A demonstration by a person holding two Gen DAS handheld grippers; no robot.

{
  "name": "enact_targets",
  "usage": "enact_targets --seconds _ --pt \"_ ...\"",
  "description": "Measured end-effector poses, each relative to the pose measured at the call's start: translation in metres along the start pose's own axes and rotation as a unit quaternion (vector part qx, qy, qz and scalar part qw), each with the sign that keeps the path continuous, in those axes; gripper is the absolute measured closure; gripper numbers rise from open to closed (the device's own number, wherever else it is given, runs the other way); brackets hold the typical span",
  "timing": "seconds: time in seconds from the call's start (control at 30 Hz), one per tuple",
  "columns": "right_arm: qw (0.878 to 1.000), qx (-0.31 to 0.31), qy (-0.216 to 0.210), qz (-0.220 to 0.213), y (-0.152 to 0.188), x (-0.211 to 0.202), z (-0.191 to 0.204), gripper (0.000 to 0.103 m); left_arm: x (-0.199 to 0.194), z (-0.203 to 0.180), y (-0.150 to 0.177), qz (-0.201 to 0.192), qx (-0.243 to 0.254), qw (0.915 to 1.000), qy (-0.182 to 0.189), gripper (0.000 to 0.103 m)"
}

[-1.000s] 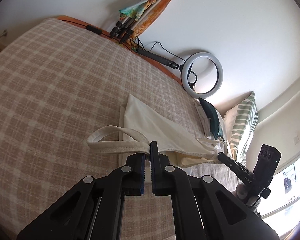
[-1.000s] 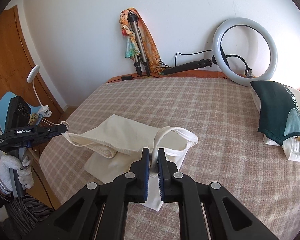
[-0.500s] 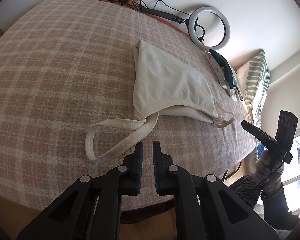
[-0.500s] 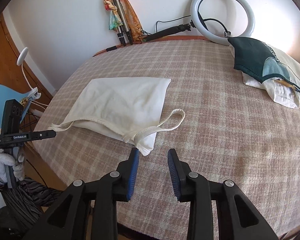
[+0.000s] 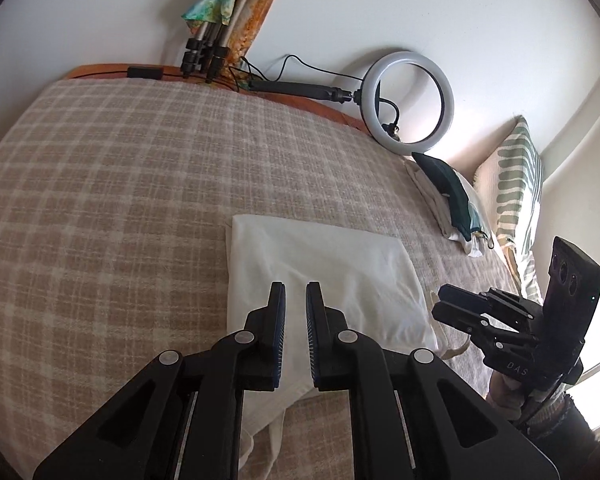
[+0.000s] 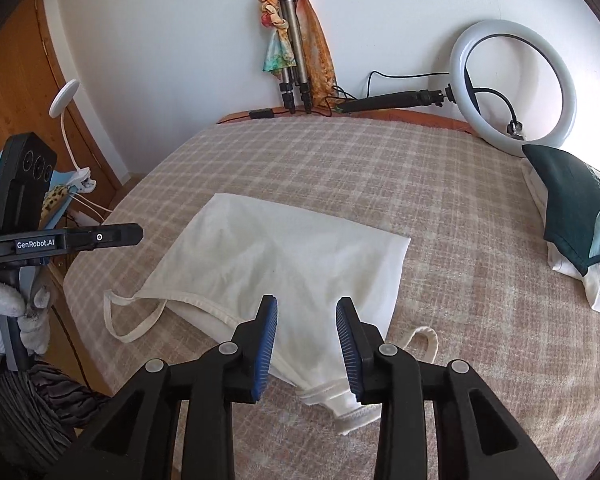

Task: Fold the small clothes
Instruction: 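Move both grippers to the folded camisole's edge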

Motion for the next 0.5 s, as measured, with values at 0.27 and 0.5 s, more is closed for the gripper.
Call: enact_targets --seconds 0.27,0.5 --pt "0.997 -0.026 -0.011 0.065 0.037 0.03 0.006 0.07 0.018 0.02 0.052 0.056 -0.005 0.9984 0.003 0.094" --pt "0.997 -0.033 -0.023 0.066 0.045 0.009 0.004 0.07 0.002 0.04 0.019 0.032 -0.066 0.9972 0.01 0.08"
Point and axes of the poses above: each gripper's, at about its wrist camera, not at the fingertips, and x roughly the way its jaws point, z to its left, y to its underside, the point moved 9 cm from there along x, roughly the way its jaws point, and after that the axes turned 10 degrees about -z, right-handed, at the moved point
